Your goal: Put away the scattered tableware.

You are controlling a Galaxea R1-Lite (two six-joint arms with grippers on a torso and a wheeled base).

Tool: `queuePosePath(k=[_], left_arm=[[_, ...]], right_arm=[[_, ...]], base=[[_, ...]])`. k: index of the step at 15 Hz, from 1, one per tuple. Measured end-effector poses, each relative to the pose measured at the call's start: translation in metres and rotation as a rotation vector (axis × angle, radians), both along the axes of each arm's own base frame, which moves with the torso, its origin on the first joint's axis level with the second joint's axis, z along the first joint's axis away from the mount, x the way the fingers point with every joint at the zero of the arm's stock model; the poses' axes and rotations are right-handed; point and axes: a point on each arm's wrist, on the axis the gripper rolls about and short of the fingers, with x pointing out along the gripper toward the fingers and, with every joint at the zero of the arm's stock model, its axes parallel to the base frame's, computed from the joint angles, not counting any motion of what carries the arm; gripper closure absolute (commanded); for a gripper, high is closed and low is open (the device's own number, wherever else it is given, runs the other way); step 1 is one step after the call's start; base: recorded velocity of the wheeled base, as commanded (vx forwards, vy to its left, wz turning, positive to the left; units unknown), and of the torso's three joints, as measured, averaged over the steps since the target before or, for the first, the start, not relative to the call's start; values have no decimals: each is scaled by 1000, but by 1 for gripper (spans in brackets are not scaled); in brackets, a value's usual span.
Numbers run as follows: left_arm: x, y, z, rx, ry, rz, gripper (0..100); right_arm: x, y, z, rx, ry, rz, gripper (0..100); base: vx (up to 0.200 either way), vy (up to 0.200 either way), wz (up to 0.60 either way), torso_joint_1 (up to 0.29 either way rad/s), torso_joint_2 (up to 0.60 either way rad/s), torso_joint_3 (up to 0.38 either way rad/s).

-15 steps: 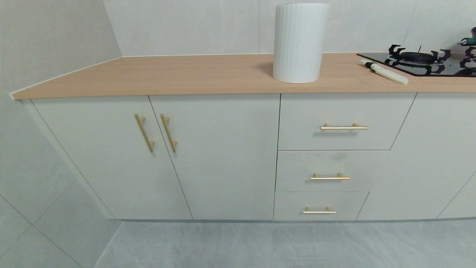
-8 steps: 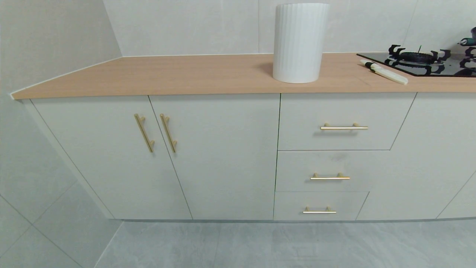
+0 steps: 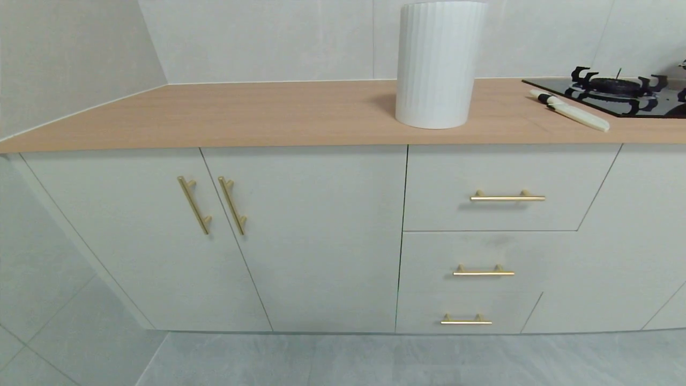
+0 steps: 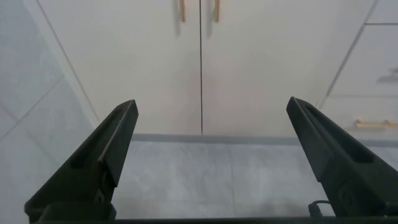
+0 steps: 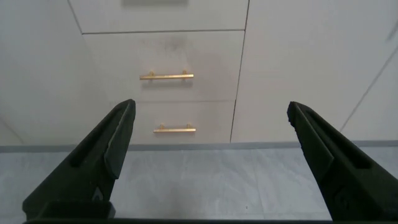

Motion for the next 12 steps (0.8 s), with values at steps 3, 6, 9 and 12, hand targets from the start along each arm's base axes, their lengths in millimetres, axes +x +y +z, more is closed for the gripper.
queuePosePath(k=[3, 6, 9, 12], left_arm=[[0, 0, 0, 0, 0, 0, 0], [0, 0, 0, -1, 0, -1, 0], [0, 0, 0, -2, 0, 0, 0], [0, 0, 0, -2, 0, 0, 0]], right_arm=[[0, 0, 0, 0, 1, 0, 0], [0, 0, 0, 0, 1, -1, 0], [0, 0, 0, 0, 1, -1, 0], [0, 0, 0, 0, 2, -1, 0]], base=[[200, 0, 0, 4, 4, 1], [200, 0, 0, 7, 1, 7], [0, 0, 0, 0, 0, 0], [0, 0, -200, 2, 1, 2]])
